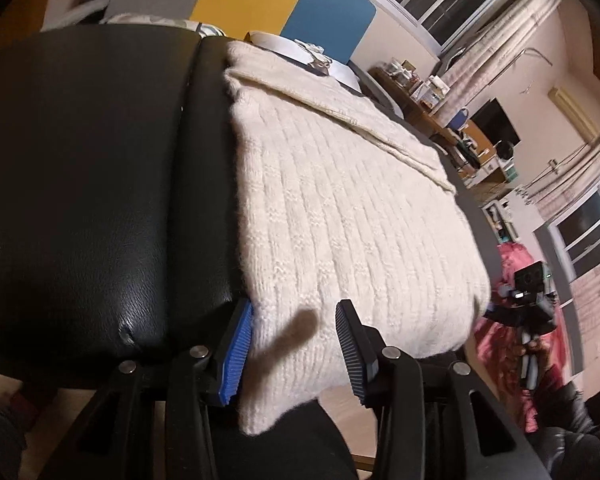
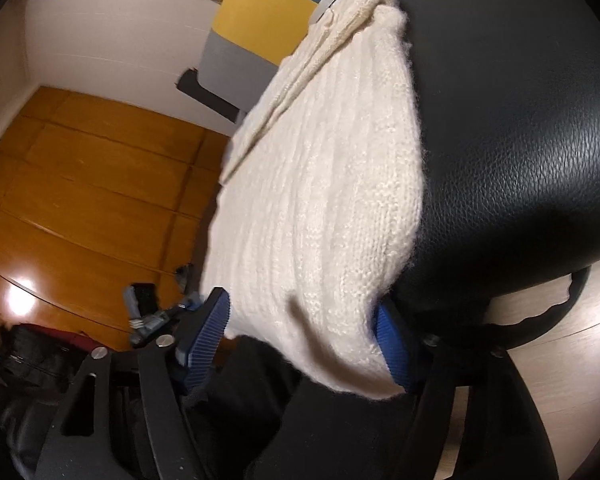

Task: Fold clothes
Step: 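Grasp the sweater hem with the right gripper and lift it toward the collar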

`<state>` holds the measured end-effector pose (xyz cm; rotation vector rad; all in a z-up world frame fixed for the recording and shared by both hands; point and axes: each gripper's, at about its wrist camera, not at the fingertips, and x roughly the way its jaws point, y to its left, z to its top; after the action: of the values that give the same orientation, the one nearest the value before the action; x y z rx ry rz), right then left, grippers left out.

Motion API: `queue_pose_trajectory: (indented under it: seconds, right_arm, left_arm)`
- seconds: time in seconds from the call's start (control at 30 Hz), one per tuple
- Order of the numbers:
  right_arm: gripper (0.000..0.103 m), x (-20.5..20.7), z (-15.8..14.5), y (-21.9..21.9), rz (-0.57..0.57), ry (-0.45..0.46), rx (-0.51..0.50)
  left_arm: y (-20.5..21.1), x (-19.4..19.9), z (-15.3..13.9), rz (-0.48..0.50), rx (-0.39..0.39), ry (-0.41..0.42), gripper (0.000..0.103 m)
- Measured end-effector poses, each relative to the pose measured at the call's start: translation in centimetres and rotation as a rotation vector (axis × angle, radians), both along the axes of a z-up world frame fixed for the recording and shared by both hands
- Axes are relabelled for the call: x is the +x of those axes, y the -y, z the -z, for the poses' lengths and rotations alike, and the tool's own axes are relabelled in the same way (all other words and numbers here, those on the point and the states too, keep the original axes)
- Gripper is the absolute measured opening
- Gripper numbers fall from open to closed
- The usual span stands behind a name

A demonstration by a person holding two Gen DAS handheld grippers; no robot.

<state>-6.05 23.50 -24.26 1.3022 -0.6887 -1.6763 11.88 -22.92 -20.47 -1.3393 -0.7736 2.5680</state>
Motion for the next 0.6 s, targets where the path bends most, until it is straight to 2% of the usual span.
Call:
queue_pose_trajectory:
  seconds: [0.13,0.3,0.33,0.37,0.4,0.47,0.5,0.6]
  right_arm:
    - [0.045,-0.1,0.3,-0.4,0.016,0.001,0.056]
    - [0.047,-0.2,1.0,-1.0,0.034,0.044,0.021]
    - [0.048,-0.2,1.1,-0.9,0.034,0.046,0.017]
    - [0.055,-0.3,1.0,-0.6,0.03,0.047,0.014]
    - [0.057,-0.3,0.9,-0.4,0.026,0.048,0.012]
    - [0.055,-0.3,0.6,0.2,0.017,0.041,0.021]
    - [0.054,-0.3,0.2,0.6,0.008,0.02,0.061]
    - [0.035,0.0,-0.7,1.5,-0.008,-0.036,0.177]
  left_arm:
    - [-0.2,0.5,0.1,0.022,0.002,-0.003,0.042]
    - [-0.4,0.8,0.4,0.033,-0.001,-0.005,0.042]
    - [-0.2,0.9,0.5,0.029,0.012,-0.004,0.042]
    - [-0.1,0.9,0.5,0.025,0.022,-0.001,0.042]
    - [0.0,0.9,0.6,0.021,0.028,0.003,0.04]
    - [-0.1,0.7,0.6,0.012,0.008,0.014,0.02]
    - [0.1,0.7,0.7,-0.001,0.014,0.021,0.008]
    - [0.4,0.8,0.8,-0.037,0.059,-0.002,0.005]
